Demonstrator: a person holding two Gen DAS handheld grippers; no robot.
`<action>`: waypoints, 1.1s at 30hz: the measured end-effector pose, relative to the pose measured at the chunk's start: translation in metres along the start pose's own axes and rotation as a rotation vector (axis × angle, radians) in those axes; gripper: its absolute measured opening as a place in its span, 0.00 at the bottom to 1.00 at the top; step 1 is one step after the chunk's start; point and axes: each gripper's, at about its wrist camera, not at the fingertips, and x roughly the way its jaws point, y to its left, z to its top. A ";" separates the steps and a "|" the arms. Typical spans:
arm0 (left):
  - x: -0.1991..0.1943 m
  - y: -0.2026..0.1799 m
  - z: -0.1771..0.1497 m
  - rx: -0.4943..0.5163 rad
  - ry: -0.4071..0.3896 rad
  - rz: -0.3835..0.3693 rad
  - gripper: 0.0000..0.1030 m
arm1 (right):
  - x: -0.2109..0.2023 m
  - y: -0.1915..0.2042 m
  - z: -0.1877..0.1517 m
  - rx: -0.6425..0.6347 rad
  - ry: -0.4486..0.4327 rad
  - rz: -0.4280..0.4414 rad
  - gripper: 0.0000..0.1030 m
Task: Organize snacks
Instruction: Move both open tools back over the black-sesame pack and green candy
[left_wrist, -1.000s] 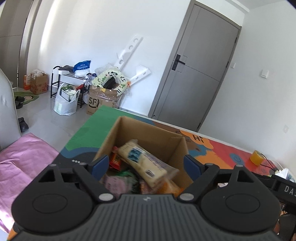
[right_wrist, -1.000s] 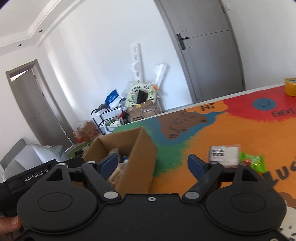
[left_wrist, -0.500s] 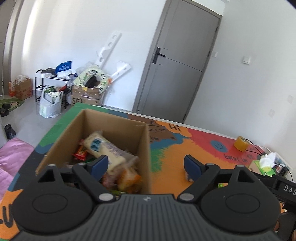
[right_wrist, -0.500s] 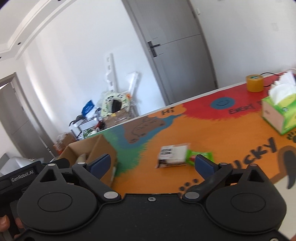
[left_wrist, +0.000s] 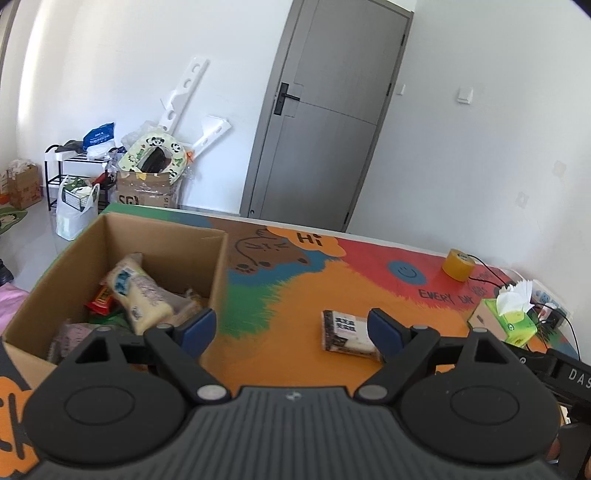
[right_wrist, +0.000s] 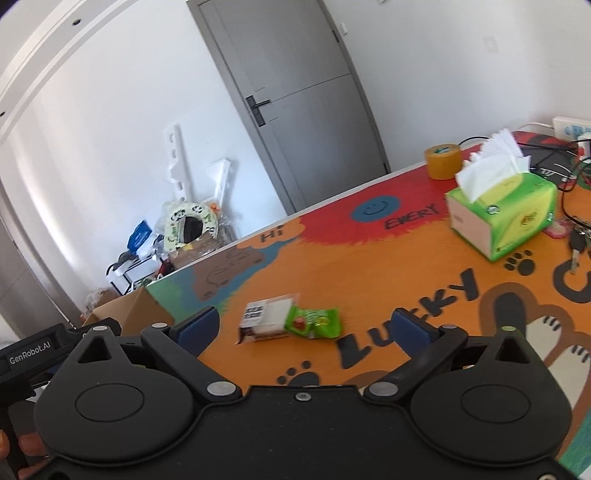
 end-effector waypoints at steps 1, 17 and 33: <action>0.003 -0.003 0.000 0.004 0.002 -0.003 0.85 | -0.001 -0.004 0.000 0.005 -0.002 -0.001 0.98; 0.043 -0.034 -0.002 0.044 0.043 -0.032 0.85 | 0.033 -0.024 0.004 0.051 0.034 -0.007 0.86; 0.096 -0.036 0.000 0.017 0.107 0.000 0.83 | 0.104 -0.009 0.007 0.052 0.156 -0.005 0.73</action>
